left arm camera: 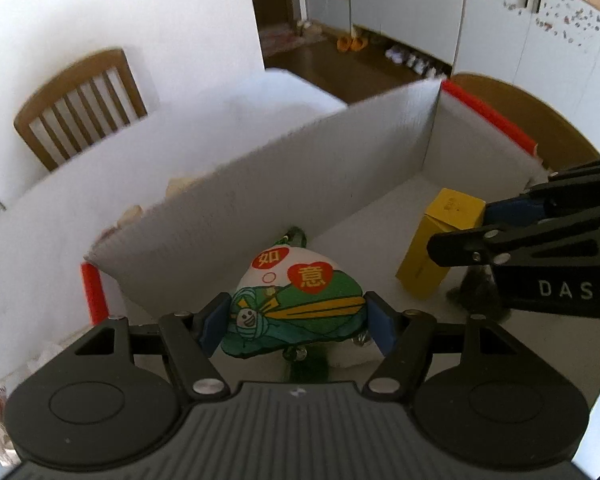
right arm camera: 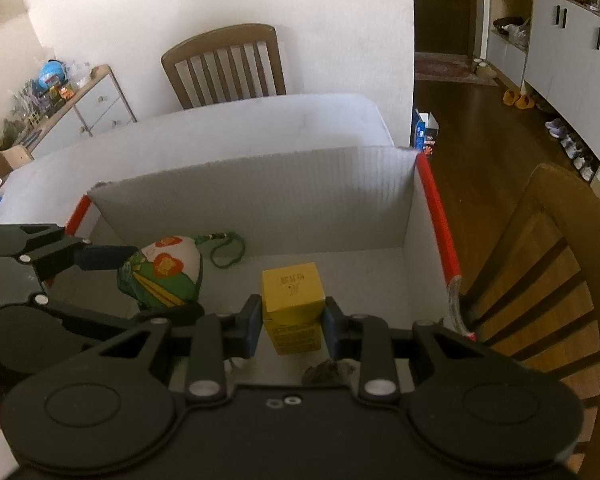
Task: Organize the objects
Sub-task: 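Carry both items over the shoebox and lower them inside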
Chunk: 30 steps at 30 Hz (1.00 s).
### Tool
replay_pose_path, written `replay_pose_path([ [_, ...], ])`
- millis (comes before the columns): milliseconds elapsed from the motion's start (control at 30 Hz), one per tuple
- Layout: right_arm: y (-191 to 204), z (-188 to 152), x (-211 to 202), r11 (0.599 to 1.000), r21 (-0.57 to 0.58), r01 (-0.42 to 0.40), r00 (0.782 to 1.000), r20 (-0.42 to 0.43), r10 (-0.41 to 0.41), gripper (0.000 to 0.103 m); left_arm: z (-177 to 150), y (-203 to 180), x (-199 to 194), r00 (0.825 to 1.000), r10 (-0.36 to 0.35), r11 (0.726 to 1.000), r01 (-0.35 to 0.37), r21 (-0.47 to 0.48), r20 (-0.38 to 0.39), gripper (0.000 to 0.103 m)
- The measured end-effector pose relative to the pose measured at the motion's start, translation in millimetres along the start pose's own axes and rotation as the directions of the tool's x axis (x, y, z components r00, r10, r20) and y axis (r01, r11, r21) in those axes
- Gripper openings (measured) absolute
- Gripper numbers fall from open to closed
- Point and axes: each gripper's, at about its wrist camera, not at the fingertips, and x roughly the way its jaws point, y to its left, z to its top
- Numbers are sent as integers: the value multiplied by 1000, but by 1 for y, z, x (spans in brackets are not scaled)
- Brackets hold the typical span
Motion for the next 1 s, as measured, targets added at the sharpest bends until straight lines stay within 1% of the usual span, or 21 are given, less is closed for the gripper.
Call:
replay_pose_path([
  [133,0,2,7,1000,-11,0,1000,-26,-1,29,3,-2,9,998,10,1000,-10,11,-57,71],
  [267,-1,4,8,1000,-16,-3,1000,-27,3,30,5,-1,16,995,4,1000,-2,16,-103,72],
  [400,-2,4,8,1000,-14,-14,999,-30,13,30,6,2,18,993,1,1000,-1,6,-118,74],
  [567,-2,7,7,999,-19,-29,999,-31,29,33,8,-1,19,992,-5,1000,5,-4,-126,76],
  [800,0,8,2,999,-25,-34,999,-27,34,37,3,-4,14,994,-2,1000,2,3,-112,76],
  [900,0,7,-2,999,-25,-31,999,-18,30,44,1,-10,9,994,18,1000,-16,24,-109,76],
  [1000,1,6,-8,999,-28,-24,1000,-8,24,45,1,-10,4,995,22,999,-20,28,-101,76],
])
